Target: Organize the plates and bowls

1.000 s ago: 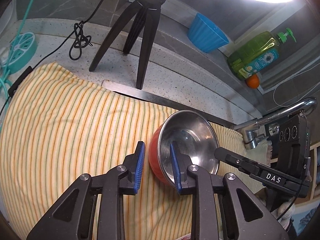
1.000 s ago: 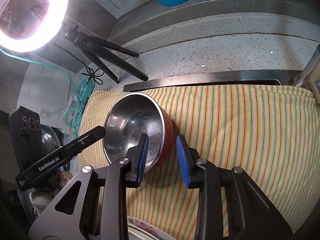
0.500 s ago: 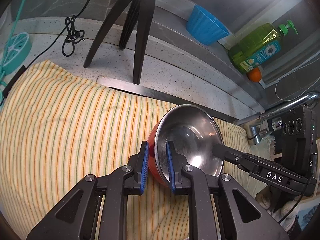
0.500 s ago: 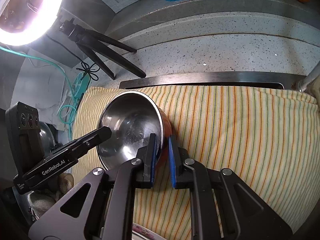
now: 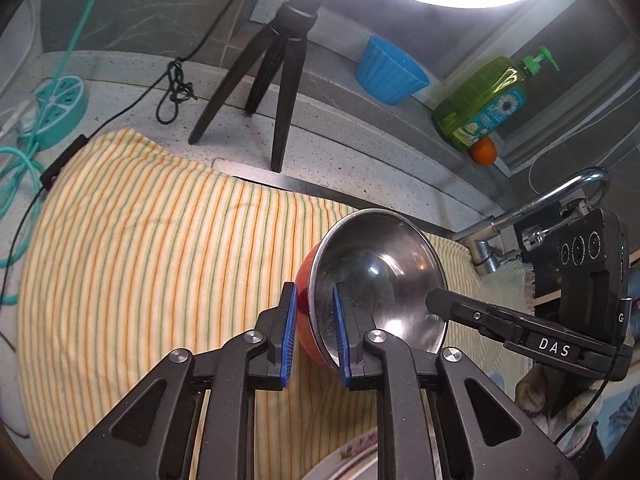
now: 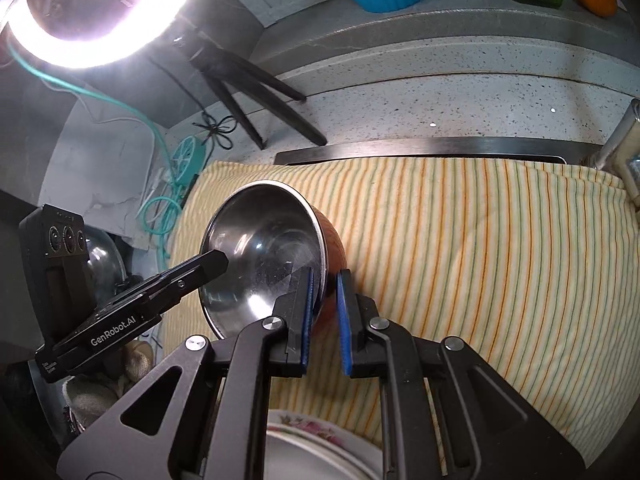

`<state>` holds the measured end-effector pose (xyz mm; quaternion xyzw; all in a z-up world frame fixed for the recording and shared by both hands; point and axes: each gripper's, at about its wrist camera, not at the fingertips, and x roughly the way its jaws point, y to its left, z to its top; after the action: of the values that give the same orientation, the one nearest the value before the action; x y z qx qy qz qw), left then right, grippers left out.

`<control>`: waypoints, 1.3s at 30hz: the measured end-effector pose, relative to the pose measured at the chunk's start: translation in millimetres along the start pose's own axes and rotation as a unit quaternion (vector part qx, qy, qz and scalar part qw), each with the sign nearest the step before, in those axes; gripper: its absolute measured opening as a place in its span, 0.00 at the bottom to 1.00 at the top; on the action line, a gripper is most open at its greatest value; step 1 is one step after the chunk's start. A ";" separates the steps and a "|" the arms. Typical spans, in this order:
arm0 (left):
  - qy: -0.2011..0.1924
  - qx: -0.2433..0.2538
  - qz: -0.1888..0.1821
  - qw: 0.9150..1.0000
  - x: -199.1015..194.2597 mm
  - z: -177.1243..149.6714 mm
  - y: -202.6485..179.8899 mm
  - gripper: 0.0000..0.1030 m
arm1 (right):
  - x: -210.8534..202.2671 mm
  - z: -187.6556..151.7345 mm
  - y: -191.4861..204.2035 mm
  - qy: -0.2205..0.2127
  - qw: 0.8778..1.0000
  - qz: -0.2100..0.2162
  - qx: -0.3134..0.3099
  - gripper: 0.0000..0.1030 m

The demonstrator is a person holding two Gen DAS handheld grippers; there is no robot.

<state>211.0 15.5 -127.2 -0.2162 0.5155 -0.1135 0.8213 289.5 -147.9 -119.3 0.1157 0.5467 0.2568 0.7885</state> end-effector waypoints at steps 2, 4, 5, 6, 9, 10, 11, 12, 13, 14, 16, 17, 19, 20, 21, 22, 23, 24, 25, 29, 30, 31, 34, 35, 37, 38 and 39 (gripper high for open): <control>-0.007 0.000 -0.003 1.000 -13.0 -6.4 2.9 0.15 | -5.4 -7.6 9.3 -0.003 1.000 0.006 -0.004 0.11; -0.013 0.000 -0.005 1.000 -26.2 -12.6 6.6 0.15 | -9.7 -15.4 17.6 -0.004 1.000 0.011 -0.008 0.11; -0.015 0.001 -0.006 1.000 -31.5 -15.5 7.9 0.15 | -11.6 -19.6 21.8 -0.004 1.000 0.014 -0.009 0.11; -0.016 0.001 -0.007 1.000 -35.8 -18.3 9.4 0.15 | -13.6 -23.5 26.0 -0.004 1.000 0.017 -0.011 0.11; -0.022 0.001 -0.008 1.000 -52.4 -28.5 14.2 0.15 | -18.5 -35.9 39.4 -0.006 1.000 0.022 -0.017 0.11; -0.025 0.002 -0.008 1.000 -58.6 -32.2 16.0 0.15 | -19.7 -39.9 43.8 -0.006 0.999 0.025 -0.019 0.11; -0.027 0.002 -0.007 1.000 -63.6 -35.2 17.7 0.15 | -20.7 -44.1 48.9 -0.006 0.999 0.027 -0.021 0.11; -0.030 0.000 -0.008 1.000 -68.9 -38.4 19.8 0.15 | -21.8 -48.5 54.0 -0.006 0.999 0.030 -0.023 0.11; -0.032 0.000 -0.009 0.999 -75.1 -42.3 22.2 0.15 | -22.4 -52.9 58.5 -0.006 0.999 0.033 -0.025 0.11; -0.034 0.000 -0.009 0.999 -81.3 -46.3 24.5 0.15 | -22.6 -56.5 62.5 -0.005 0.999 0.035 -0.028 0.11; -0.039 0.000 -0.009 0.999 -92.3 -53.2 28.4 0.15 | -23.8 -66.1 70.9 -0.005 0.999 0.042 -0.031 0.11; -0.040 0.000 -0.008 0.999 -96.5 -55.9 30.4 0.15 | -24.0 -69.6 74.3 -0.004 0.998 0.045 -0.032 0.11; -0.044 0.001 -0.008 0.999 -107.5 -64.3 35.3 0.15 | -23.8 -78.3 82.3 -0.003 0.998 0.052 -0.036 0.11; -0.044 0.001 -0.008 0.999 -110.2 -66.9 36.4 0.15 | -23.9 -82.8 86.3 -0.002 0.998 0.055 -0.038 0.12; -0.045 -0.001 -0.009 0.999 -114.3 -70.5 39.0 0.15 | -23.5 -87.6 90.6 -0.001 0.998 0.058 -0.040 0.11; -0.046 -0.004 -0.009 0.999 -118.3 -74.6 42.7 0.15 | -23.5 -91.9 93.7 0.002 0.997 0.062 -0.042 0.12; -0.046 -0.007 -0.010 0.999 -120.7 -77.9 45.7 0.15 | -22.7 -96.6 97.4 0.004 0.997 0.064 -0.044 0.12; -0.046 -0.010 -0.010 0.999 -123.8 -82.8 50.2 0.15 | -21.8 -100.8 100.7 0.006 0.997 0.066 -0.046 0.12; -0.047 -0.013 -0.010 0.999 -126.1 -87.2 53.6 0.15 | -21.0 -105.4 104.7 0.008 0.997 0.067 -0.049 0.12; -0.047 -0.023 -0.011 0.999 -133.7 -102.7 65.1 0.15 | -16.7 -122.4 119.1 0.017 0.996 0.067 -0.063 0.12; -0.047 -0.024 -0.009 0.999 -135.3 -105.9 67.7 0.15 | -15.9 -127.3 122.0 0.020 0.995 0.068 -0.066 0.12; -0.047 -0.027 -0.009 0.999 -137.0 -110.1 71.3 0.15 | -13.9 -130.3 124.1 0.024 0.995 0.068 -0.068 0.12; -0.047 -0.037 -0.008 0.998 -140.6 -119.8 79.2 0.15 | -7.0 -139.1 131.2 0.034 0.994 0.068 -0.075 0.12; -0.047 -0.039 -0.007 0.998 -141.5 -122.8 81.4 0.15 | -4.6 -141.8 133.8 0.036 0.994 0.067 -0.078 0.12; -0.047 -0.043 -0.003 0.998 -142.8 -128.3 86.2 0.15 | -0.4 -146.2 139.1 0.040 0.994 0.062 -0.086 0.12; -0.047 -0.044 -0.002 0.998 -144.2 -131.4 88.9 0.15 | 1.5 -148.3 141.7 0.042 0.993 0.060 -0.091 0.12; -0.047 -0.047 -0.001 0.998 -145.2 -132.8 91.3 0.15 | 3.0 -149.9 144.0 0.044 0.993 0.059 -0.095 0.12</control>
<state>24.4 123.8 -104.3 -0.2606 0.4808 -0.0799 0.8334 112.0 -39.9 -111.3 0.0613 0.5465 0.3586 0.7543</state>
